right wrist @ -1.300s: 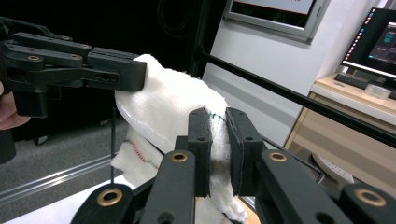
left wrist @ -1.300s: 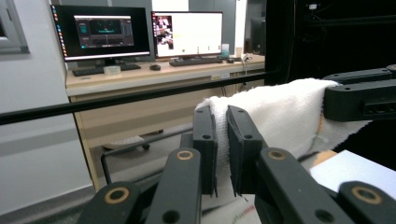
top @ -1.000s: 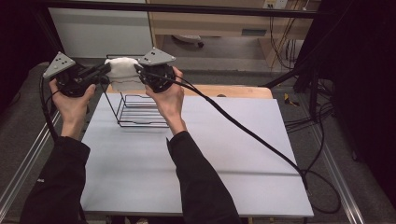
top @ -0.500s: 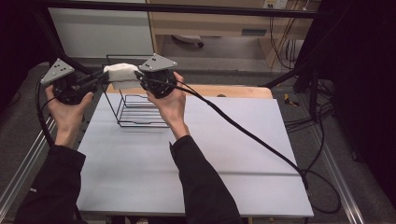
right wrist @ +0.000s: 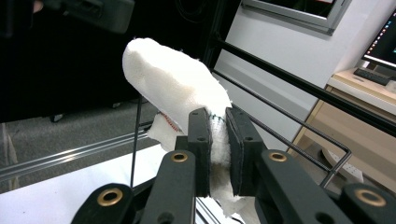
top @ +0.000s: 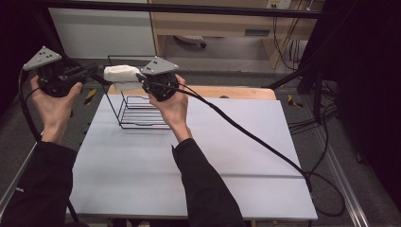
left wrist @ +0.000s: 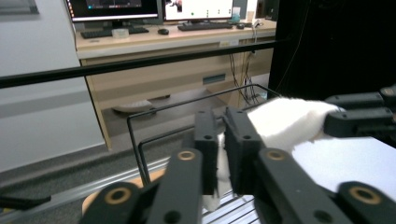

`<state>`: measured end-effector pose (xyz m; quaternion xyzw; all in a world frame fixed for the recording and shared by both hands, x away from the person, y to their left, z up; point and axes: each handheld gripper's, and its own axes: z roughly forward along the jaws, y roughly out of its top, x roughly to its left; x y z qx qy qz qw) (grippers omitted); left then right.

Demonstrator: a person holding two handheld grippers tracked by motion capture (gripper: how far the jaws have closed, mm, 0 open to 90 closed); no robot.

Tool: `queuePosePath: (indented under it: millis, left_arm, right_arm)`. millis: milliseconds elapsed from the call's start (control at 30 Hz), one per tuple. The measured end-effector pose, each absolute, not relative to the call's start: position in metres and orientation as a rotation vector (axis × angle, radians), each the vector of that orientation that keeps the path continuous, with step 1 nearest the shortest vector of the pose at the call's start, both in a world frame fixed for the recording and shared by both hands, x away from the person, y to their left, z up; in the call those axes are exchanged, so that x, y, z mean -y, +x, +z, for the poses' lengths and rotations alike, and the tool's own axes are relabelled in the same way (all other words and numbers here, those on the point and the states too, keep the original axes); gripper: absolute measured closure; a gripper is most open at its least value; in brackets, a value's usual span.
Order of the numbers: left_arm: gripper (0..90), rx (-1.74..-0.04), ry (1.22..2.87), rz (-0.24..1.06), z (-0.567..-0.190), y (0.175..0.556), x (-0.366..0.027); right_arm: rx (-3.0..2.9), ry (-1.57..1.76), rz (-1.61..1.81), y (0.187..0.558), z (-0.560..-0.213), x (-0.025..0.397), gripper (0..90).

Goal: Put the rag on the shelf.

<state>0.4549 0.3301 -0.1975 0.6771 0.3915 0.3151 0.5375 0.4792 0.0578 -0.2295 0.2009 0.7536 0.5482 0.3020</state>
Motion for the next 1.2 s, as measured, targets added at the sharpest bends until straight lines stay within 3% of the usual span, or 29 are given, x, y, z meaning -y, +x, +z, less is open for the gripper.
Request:
queuePosePath:
  millis: [400,800,1200]
  left_arm:
    - [90.0,-0.98,1.687,0.669,-0.199,0.491,-0.313]
    - [90.0,-0.929,1.763,0.658,-0.209,0.482,-0.305]
    - [90.0,-0.908,1.802,0.657,-0.226,0.477,-0.302]
  right_arm:
    - [-2.006,0.529,1.46,0.479,-0.234,-0.056,81.0]
    - [-2.024,0.521,1.448,0.478,-0.236,-0.055,79.4]
    - [-2.07,0.511,1.439,0.474,-0.233,-0.053,69.1]
